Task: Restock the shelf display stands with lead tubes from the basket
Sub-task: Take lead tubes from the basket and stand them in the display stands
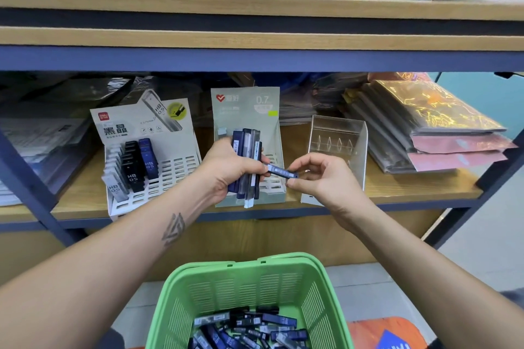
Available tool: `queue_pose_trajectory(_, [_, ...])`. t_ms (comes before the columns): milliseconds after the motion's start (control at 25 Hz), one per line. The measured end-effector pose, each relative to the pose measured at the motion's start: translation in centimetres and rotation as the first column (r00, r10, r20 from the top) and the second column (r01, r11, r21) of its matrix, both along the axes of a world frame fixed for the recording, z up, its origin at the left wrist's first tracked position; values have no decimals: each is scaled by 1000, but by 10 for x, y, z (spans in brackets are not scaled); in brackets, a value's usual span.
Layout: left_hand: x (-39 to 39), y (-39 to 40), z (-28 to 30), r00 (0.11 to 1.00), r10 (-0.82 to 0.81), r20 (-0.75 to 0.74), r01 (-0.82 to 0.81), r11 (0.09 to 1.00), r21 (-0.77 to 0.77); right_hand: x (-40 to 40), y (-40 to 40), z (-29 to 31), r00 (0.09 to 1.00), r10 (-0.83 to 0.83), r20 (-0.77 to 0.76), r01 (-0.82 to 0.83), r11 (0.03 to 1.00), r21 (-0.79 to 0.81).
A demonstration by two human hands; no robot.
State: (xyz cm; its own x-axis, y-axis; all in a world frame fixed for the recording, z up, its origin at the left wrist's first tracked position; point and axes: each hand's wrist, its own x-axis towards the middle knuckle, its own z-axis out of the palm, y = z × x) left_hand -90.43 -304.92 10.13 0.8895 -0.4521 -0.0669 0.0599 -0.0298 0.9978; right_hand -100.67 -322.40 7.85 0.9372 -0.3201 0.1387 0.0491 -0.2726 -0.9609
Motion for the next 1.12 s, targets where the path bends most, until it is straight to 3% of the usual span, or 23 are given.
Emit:
queue_pose_trajectory(160, [-3,-6,-1,998,-61,35,60,998,26,0,-3,1,999,4,-38,-8,993,-118])
queue_pose_trajectory(360, [-9,-13,-2,993,-116,15,115,991,66,1,-8,3,986,109,-128,-133,971,-201])
queue_pose_trajectory(480, [-7,-15,-3,990,-62,-127,58,998,-35,3,-31,10,987,-142,-80,127,977,-170])
queue_pose_trajectory(640, [-2,-17,-5,977,-28,-209,11,997,-81,1,-62,5,911,-413,4,401,882,-246])
queue_pose_trajectory(1120, [-5,-16,-11,971,-44,-235,36,999,-40,15,-38,-42,831,-555,-43,428,687,-588])
